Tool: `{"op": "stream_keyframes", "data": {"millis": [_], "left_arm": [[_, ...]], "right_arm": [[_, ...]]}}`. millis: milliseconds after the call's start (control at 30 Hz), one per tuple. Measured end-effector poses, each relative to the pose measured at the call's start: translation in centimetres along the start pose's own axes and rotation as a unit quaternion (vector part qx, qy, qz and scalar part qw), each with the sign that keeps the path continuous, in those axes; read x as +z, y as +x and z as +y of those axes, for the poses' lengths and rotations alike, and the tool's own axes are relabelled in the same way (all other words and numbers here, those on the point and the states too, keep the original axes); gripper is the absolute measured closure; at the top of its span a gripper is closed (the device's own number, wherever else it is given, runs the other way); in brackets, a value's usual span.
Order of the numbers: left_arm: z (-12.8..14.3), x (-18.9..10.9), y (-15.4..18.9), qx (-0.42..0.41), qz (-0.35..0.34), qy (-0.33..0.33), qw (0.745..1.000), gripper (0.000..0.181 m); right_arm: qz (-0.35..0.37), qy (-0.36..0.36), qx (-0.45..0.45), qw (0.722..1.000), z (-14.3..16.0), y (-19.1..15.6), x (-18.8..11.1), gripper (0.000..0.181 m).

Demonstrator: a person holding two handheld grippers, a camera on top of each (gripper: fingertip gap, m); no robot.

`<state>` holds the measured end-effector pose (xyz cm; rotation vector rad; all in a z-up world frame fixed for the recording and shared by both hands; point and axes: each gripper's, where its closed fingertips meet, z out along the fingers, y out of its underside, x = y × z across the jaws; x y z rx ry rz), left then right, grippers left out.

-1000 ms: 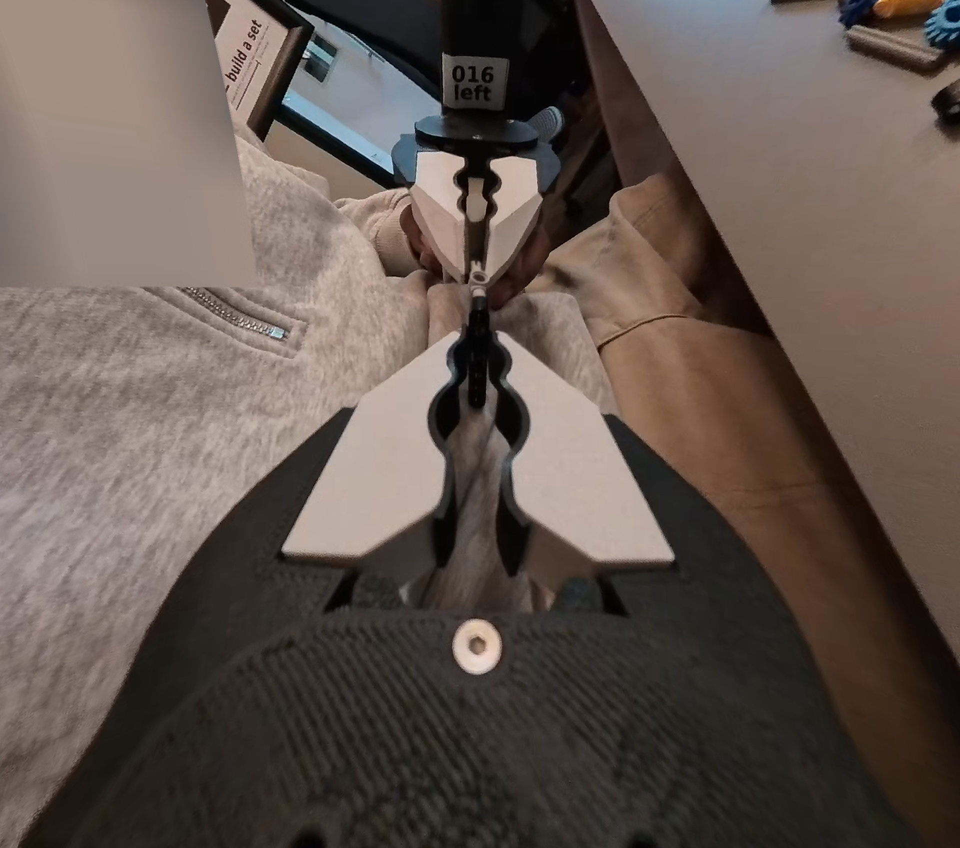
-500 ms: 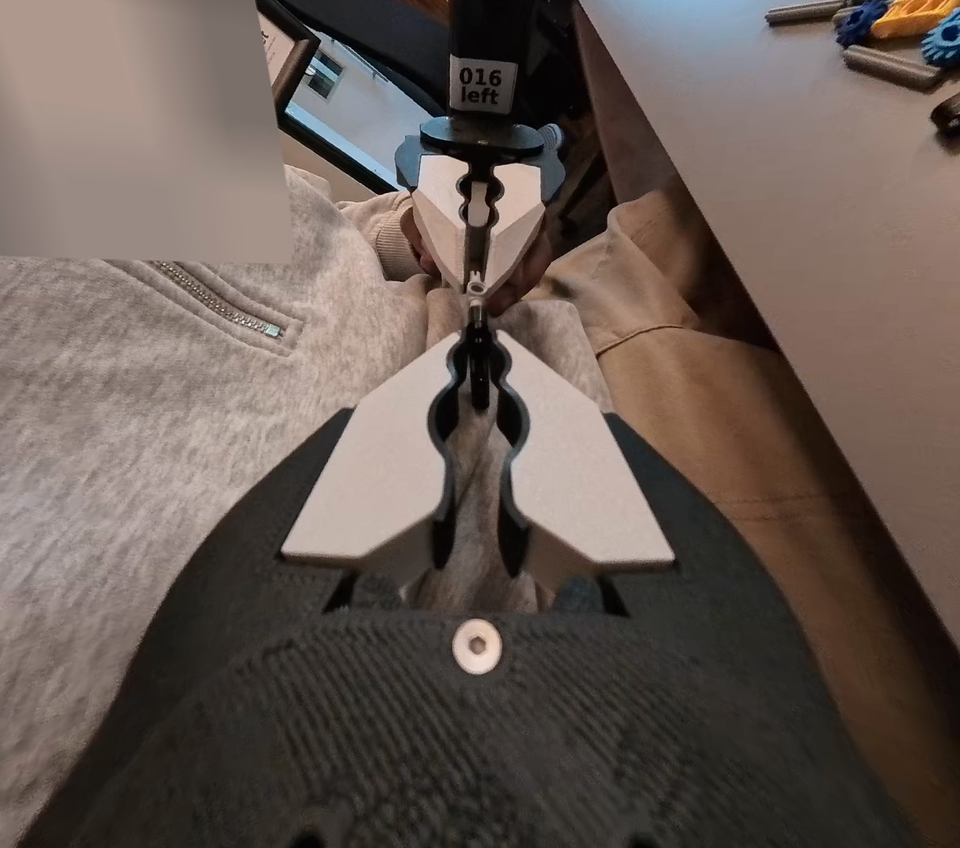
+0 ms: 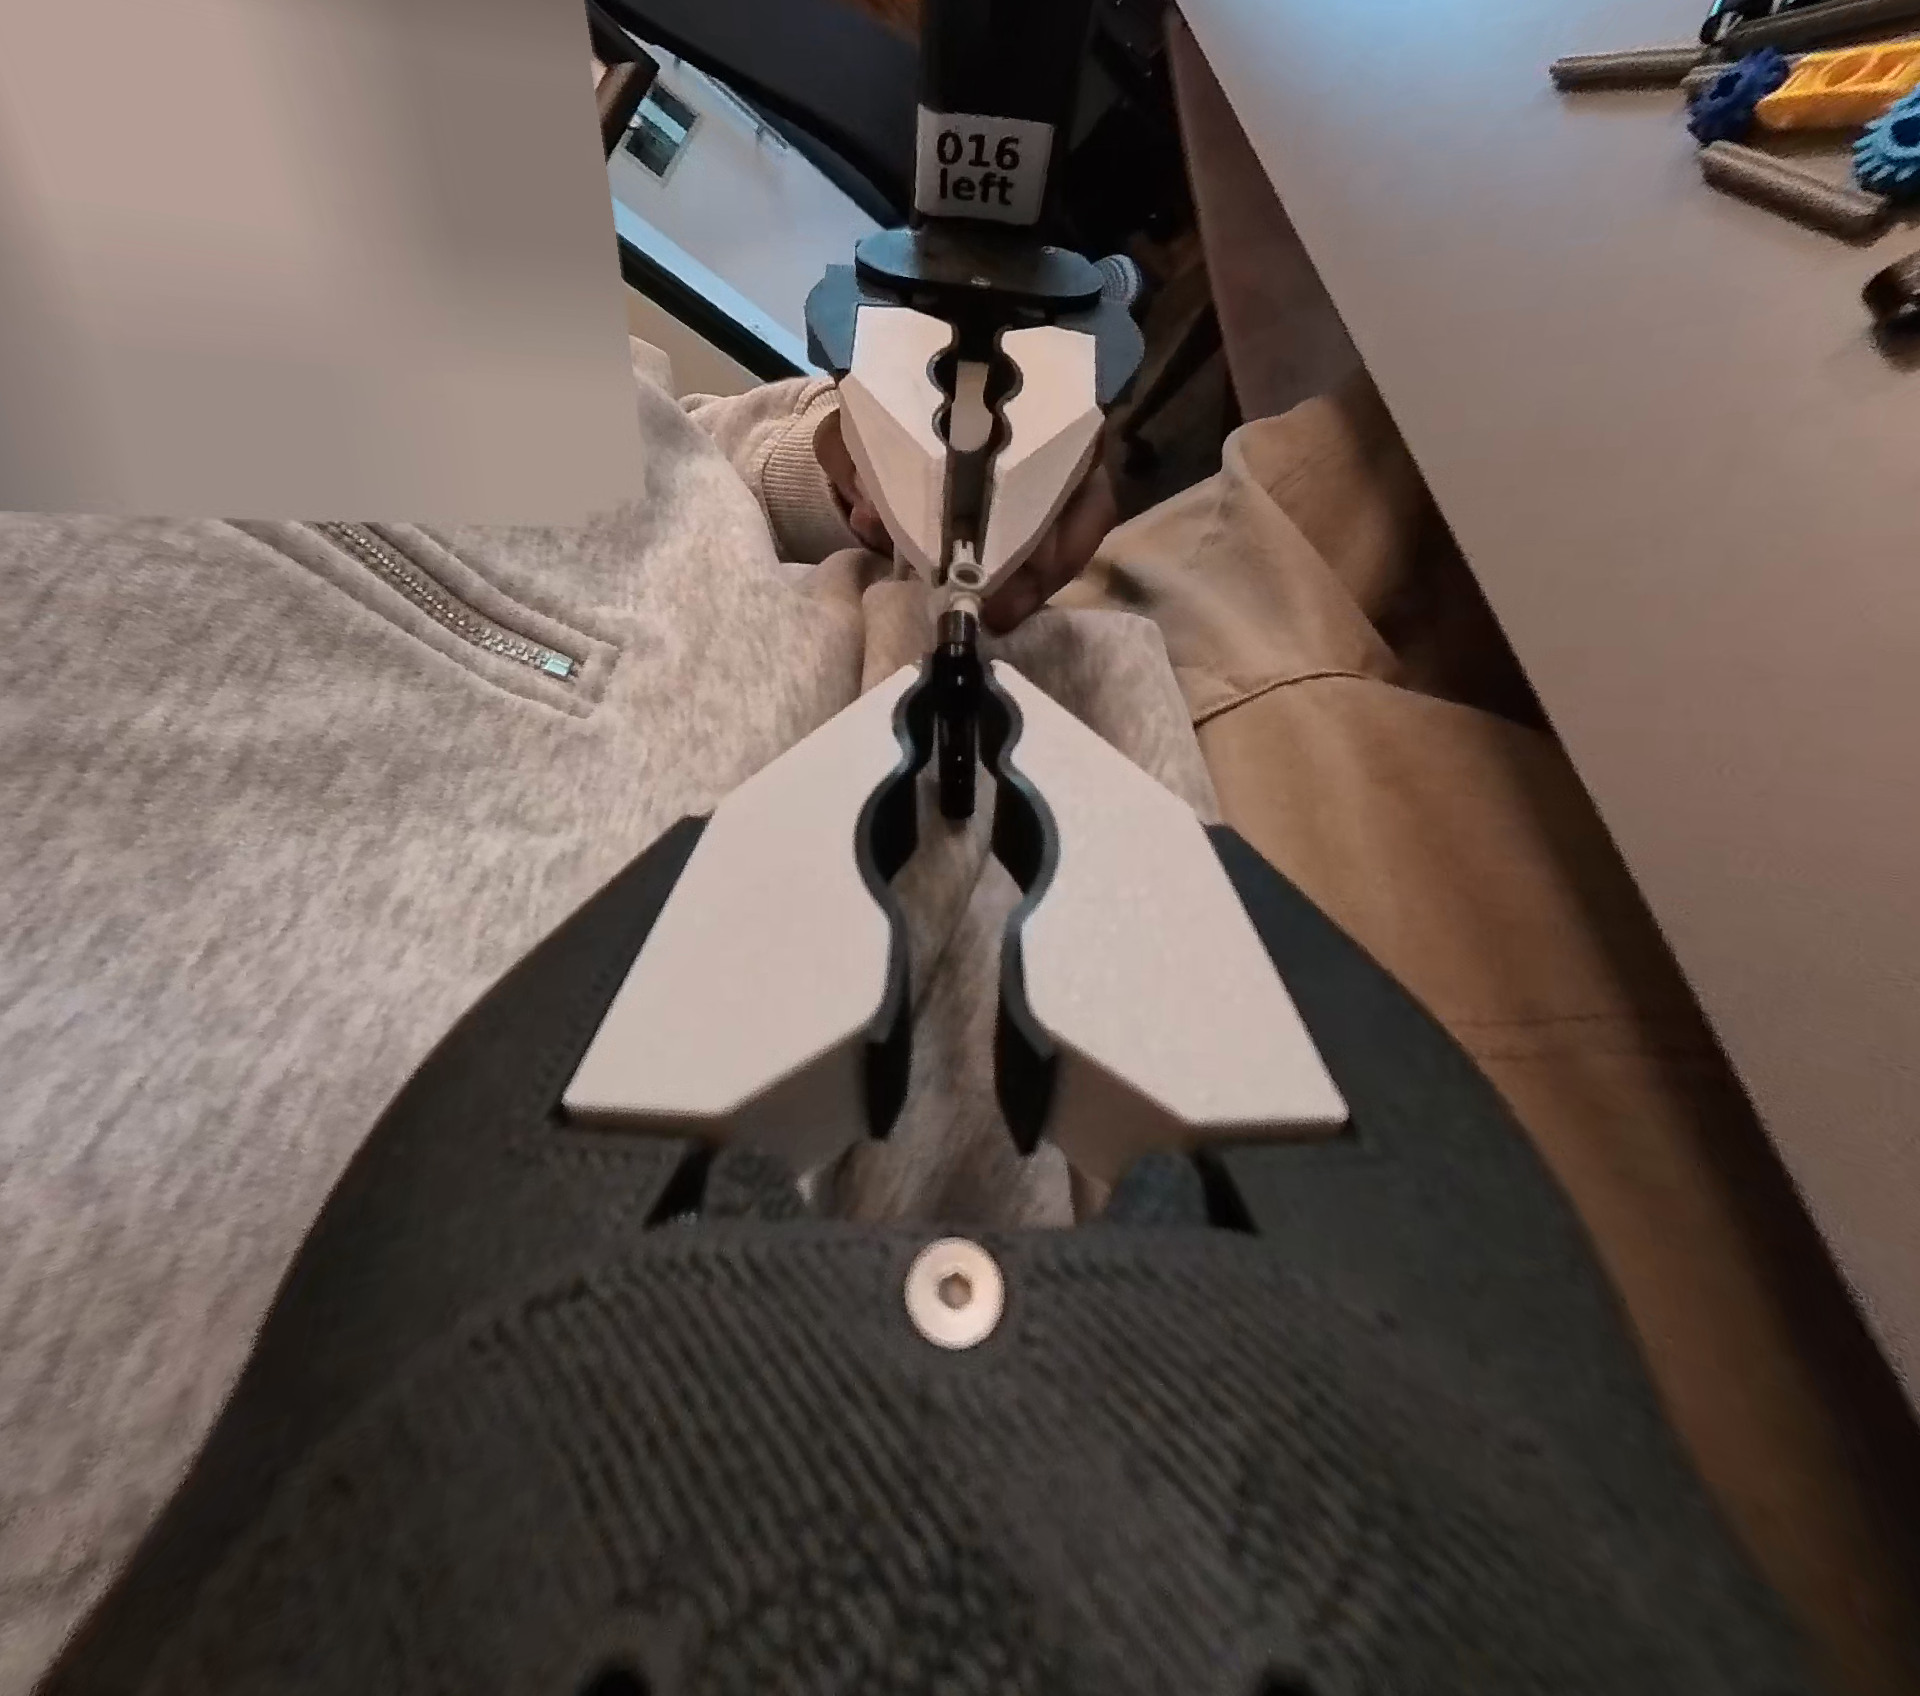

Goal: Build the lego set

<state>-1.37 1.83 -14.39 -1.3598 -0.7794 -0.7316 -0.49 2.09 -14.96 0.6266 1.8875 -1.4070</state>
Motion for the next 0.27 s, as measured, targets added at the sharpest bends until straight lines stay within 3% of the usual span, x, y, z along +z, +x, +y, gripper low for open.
{"op": "stream_keyframes", "data": {"millis": [133, 267], "left_arm": [[-1.0, -0.4, -0.2, 0.005, -0.006, 0.022, 1.000, 0.180], [-1.5, -0.2, -0.7, 0.018, -0.009, 0.033, 0.999, 0.180]], "right_arm": [[0.055, 0.016, 0.003, 0.998, -2.3, 1.4, -2.1, 0.176], [0.226, -0.032, -0.038, 0.973, -4.5, 5.8, -5.3, 0.176]]}}
